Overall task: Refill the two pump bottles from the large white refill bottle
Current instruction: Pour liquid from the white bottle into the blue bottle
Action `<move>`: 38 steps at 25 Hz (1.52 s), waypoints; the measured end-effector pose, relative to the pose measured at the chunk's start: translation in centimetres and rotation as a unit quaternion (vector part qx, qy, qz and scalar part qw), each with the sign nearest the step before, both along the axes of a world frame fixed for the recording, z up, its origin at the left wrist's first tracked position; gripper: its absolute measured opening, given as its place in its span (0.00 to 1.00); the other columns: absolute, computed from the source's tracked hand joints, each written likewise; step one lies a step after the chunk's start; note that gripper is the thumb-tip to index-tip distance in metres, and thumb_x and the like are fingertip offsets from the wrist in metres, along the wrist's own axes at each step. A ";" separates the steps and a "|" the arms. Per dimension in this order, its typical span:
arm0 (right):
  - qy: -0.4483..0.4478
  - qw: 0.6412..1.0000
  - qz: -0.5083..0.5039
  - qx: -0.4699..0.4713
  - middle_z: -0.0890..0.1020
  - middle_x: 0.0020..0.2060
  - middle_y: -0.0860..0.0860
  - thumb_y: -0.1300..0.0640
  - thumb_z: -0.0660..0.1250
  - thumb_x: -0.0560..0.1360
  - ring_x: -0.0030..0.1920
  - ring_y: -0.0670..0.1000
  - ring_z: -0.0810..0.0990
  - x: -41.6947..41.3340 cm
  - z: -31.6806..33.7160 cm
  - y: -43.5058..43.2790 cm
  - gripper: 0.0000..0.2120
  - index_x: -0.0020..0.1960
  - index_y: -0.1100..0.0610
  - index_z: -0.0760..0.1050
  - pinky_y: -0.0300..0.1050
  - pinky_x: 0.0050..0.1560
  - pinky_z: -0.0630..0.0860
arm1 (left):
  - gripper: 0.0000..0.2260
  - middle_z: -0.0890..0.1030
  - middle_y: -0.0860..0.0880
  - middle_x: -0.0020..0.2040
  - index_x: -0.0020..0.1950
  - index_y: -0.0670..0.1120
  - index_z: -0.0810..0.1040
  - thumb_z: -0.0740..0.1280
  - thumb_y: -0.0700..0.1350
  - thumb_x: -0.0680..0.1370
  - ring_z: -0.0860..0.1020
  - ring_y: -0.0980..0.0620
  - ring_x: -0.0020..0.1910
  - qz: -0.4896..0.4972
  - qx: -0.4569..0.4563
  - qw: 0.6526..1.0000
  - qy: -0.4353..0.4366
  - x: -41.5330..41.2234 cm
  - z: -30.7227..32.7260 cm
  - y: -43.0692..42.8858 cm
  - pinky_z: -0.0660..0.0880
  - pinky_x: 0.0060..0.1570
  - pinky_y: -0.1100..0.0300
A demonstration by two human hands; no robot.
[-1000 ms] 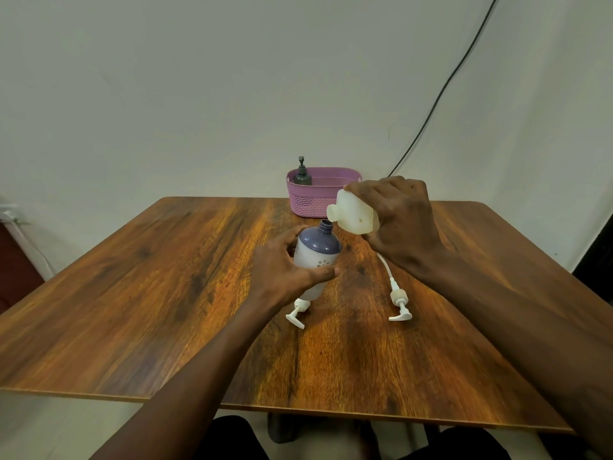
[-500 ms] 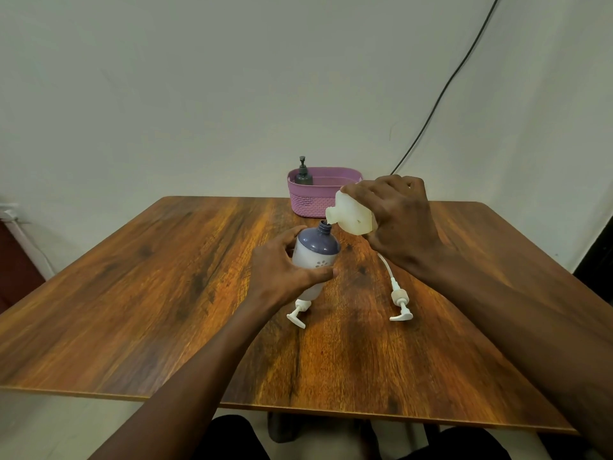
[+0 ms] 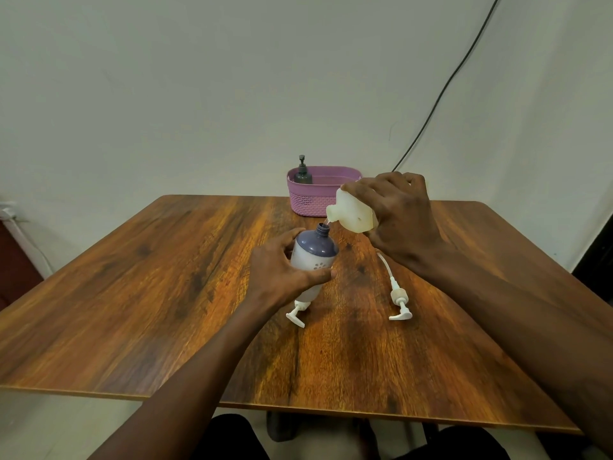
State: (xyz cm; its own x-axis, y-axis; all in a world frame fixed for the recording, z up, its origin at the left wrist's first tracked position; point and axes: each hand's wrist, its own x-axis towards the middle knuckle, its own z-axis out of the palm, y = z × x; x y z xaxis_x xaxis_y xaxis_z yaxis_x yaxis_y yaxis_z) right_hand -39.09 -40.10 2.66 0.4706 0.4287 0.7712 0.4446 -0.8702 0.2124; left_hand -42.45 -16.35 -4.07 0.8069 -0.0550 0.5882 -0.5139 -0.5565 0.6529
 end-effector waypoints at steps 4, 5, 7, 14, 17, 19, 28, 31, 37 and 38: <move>-0.001 1.000 -0.002 -0.006 0.82 0.62 0.57 0.56 0.83 0.63 0.61 0.62 0.78 0.1 0.2 -0.1 0.38 0.70 0.53 0.74 0.61 0.60 0.71 | 0.38 0.81 0.60 0.54 0.67 0.54 0.78 0.75 0.68 0.60 0.80 0.59 0.51 0.000 -0.001 1.000 0.002 0.0 0.0 0.0 0.77 0.47 0.68; 0.000 1.000 -0.002 -0.007 0.82 0.62 0.57 0.56 0.83 0.63 0.61 0.62 0.78 0.1 0.2 -0.1 0.38 0.70 0.53 0.74 0.61 0.60 0.71 | 0.38 0.81 0.59 0.55 0.66 0.54 0.78 0.75 0.68 0.60 0.80 0.58 0.51 -0.001 0.000 1.000 0.003 0.0 -0.1 0.0 0.78 0.48 0.66; -0.001 1.000 -0.001 -0.006 0.82 0.62 0.57 0.57 0.83 0.62 0.61 0.63 0.78 0.1 0.3 -0.1 0.38 0.70 0.53 0.74 0.62 0.60 0.71 | 0.39 0.83 0.57 0.56 0.67 0.53 0.78 0.76 0.68 0.59 0.81 0.57 0.52 -0.001 0.002 1.000 0.007 0.1 -0.2 -0.1 0.80 0.49 0.61; -0.006 1.000 -0.008 -0.019 0.82 0.62 0.57 0.58 0.82 0.63 0.62 0.62 0.78 0.2 0.6 0.1 0.38 0.71 0.53 0.74 0.61 0.61 0.70 | 0.37 0.80 0.61 0.53 0.66 0.57 0.77 0.76 0.68 0.59 0.80 0.62 0.50 -0.004 -0.004 1.000 0.004 -0.1 -0.1 0.1 0.79 0.48 0.65; -0.005 1.000 -0.007 -0.021 0.82 0.63 0.56 0.57 0.82 0.63 0.62 0.62 0.78 0.2 0.5 0.1 0.38 0.70 0.52 0.74 0.61 0.61 0.70 | 0.35 0.80 0.61 0.52 0.65 0.58 0.77 0.76 0.67 0.60 0.80 0.62 0.49 -0.007 -0.004 1.000 -0.001 -0.3 0.1 0.1 0.79 0.48 0.66; -0.004 1.000 -0.008 -0.023 0.81 0.63 0.57 0.57 0.82 0.63 0.62 0.62 0.78 0.3 0.5 0.2 0.38 0.71 0.52 0.74 0.61 0.61 0.70 | 0.37 0.80 0.61 0.52 0.65 0.56 0.77 0.75 0.68 0.59 0.80 0.60 0.50 -0.008 -0.002 1.000 0.000 -0.3 0.1 0.0 0.78 0.47 0.66; -0.005 1.000 -0.008 -0.024 0.81 0.63 0.57 0.58 0.82 0.63 0.63 0.62 0.77 0.1 0.6 0.2 0.38 0.71 0.53 0.74 0.60 0.62 0.69 | 0.33 0.80 0.61 0.52 0.62 0.61 0.75 0.76 0.69 0.59 0.81 0.59 0.50 -0.005 -0.006 1.000 0.000 -0.4 0.0 0.2 0.80 0.46 0.63; -0.005 1.000 -0.007 -0.028 0.81 0.63 0.56 0.59 0.82 0.63 0.63 0.62 0.77 0.1 0.6 0.3 0.38 0.71 0.53 0.74 0.61 0.61 0.69 | 0.35 0.80 0.61 0.52 0.63 0.59 0.76 0.75 0.69 0.59 0.80 0.59 0.50 -0.006 -0.005 1.000 0.001 -0.4 0.0 0.2 0.78 0.46 0.67; -0.006 0.999 -0.004 -0.032 0.82 0.63 0.57 0.60 0.81 0.62 0.62 0.62 0.77 0.1 0.6 0.2 0.38 0.70 0.53 0.74 0.62 0.62 0.68 | 0.35 0.79 0.61 0.52 0.63 0.60 0.75 0.75 0.68 0.59 0.79 0.61 0.50 -0.006 -0.005 1.000 0.006 -0.4 -0.1 0.1 0.78 0.47 0.67; -0.006 0.999 -0.003 -0.032 0.82 0.63 0.57 0.60 0.81 0.62 0.62 0.62 0.77 0.1 0.7 0.3 0.38 0.70 0.53 0.74 0.62 0.62 0.68 | 0.35 0.79 0.62 0.52 0.63 0.60 0.74 0.75 0.68 0.59 0.79 0.61 0.49 -0.006 -0.006 1.000 0.007 -0.4 -0.1 0.2 0.78 0.46 0.67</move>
State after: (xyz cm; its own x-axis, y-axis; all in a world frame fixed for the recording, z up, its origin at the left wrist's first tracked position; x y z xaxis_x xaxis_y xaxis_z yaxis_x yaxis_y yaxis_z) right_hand -38.95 -39.85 3.33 0.4637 0.4748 0.7481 0.4368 -0.8571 0.2732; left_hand -42.88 -16.19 -4.18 0.8138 -0.0583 0.5782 -0.5119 -0.5428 0.6658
